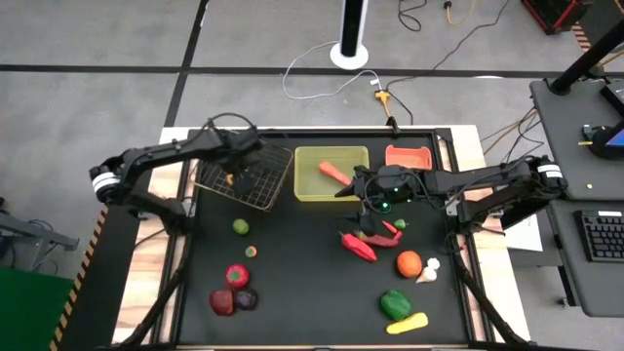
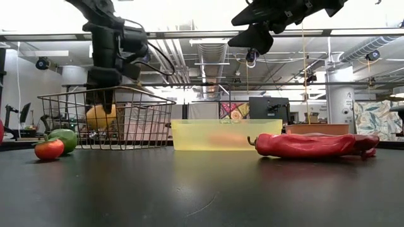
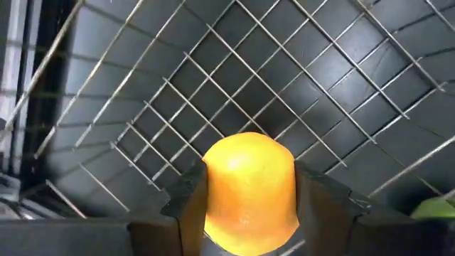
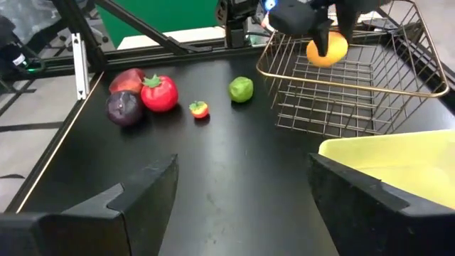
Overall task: Sort produce into baskets
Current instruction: Put the lemon into the wire bin
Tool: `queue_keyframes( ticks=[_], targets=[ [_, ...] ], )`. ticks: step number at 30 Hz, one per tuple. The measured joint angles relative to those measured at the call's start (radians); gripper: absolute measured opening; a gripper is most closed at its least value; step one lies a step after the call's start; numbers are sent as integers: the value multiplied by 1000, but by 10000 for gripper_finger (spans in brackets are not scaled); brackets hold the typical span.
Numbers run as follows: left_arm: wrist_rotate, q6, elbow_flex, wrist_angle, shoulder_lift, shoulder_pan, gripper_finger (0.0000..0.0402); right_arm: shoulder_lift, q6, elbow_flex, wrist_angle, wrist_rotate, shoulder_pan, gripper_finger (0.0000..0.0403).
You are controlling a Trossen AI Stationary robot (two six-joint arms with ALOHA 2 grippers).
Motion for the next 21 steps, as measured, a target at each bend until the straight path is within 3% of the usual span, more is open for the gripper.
queue_keyframes(
  ticks=[11,21],
  targets=[
    [-2,91,118,-2,153,0,160,0,-5,0,-5,15,0,304],
    [-2,178,122,-7,227,0,160,0,1,0,-23,16,0,304]
  ],
)
